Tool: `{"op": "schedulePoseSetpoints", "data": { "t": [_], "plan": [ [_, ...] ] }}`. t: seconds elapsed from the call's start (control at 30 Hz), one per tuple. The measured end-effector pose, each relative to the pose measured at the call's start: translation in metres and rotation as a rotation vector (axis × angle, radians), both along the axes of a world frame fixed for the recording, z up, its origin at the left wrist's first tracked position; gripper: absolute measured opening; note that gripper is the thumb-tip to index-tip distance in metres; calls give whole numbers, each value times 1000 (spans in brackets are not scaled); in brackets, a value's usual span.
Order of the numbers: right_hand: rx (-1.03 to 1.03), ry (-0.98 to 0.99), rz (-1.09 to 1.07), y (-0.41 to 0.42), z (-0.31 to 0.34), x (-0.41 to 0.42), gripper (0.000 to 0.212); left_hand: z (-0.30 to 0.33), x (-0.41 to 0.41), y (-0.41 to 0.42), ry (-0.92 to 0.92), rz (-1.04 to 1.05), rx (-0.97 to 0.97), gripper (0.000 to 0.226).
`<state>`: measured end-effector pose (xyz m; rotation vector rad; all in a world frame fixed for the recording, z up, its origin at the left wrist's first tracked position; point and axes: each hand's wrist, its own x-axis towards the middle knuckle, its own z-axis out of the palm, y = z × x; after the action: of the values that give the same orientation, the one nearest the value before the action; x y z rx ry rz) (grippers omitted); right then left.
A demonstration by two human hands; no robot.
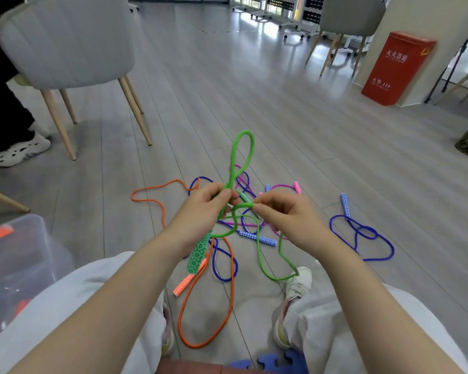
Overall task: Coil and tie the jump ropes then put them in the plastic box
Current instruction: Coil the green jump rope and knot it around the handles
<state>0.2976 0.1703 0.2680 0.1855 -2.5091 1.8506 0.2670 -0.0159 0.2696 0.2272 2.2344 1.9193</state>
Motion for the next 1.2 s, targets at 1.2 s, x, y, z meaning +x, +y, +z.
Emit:
{"op": "schedulePoseSetpoints", "data": {
  "t": [1.2],
  "plan": [
    [169,8,-279,61,7,-10,24,14,-38,-51,-65,465,499,29]
  ]
}}
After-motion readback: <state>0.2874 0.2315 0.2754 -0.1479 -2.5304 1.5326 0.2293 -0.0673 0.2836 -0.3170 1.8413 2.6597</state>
